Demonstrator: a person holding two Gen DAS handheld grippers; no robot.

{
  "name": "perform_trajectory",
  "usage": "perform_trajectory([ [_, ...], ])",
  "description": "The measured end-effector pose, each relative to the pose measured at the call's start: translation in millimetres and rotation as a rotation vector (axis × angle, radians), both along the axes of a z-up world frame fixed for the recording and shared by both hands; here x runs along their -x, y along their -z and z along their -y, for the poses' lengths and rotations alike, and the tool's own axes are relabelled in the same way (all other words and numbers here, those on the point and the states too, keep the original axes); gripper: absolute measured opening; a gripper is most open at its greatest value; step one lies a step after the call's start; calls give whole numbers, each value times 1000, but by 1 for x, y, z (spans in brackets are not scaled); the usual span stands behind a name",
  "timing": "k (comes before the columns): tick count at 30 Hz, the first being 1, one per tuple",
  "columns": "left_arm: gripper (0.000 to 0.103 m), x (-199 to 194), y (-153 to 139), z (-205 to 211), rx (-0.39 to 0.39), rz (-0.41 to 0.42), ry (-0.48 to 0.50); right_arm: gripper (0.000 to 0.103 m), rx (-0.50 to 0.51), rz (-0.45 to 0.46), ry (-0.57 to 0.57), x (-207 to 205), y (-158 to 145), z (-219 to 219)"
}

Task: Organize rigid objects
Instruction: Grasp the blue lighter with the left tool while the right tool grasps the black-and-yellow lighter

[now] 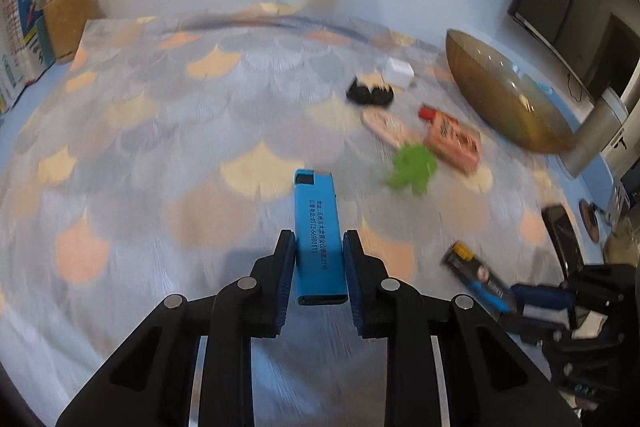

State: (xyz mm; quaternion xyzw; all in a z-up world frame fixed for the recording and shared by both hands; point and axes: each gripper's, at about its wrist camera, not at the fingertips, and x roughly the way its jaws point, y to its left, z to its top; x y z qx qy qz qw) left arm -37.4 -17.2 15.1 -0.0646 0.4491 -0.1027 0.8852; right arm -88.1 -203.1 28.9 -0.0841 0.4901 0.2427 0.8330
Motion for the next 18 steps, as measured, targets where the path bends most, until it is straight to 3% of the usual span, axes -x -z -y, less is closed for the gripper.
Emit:
perform_trajectory([
  [2,22,5,2,4,-23,3,0,23,8,-16,17,1,4,1],
  [4,22,5,0,7,-56,-8,12,31,-18,-32,30,-3,4,1],
  [5,23,5,0,8,-64,-16,21,41,-33,-38,31,-5,3,1],
  [7,37,5,0,7,-47,-25,17,46,-27,-34,42,-9,4,-2],
  [8,38,4,0,6,-40,-25,8,47,-10,-22,45,-11,5,-6],
  [12,38,-1,1,15,-94,-14,-10,46,93,39,58,-12,8,-25],
  [14,38,-4,1,22,-134,-10,-9,46,98,52,63,-11,9,-28],
  [16,36,-4,1,26,-147,-1,-4,38,82,54,64,-9,8,-27],
  [17,24,-4,1,29,-152,6,-1,29,80,57,53,-7,8,-28],
  [18,21,-3,1,31,-160,12,6,23,80,59,35,-4,7,-30],
])
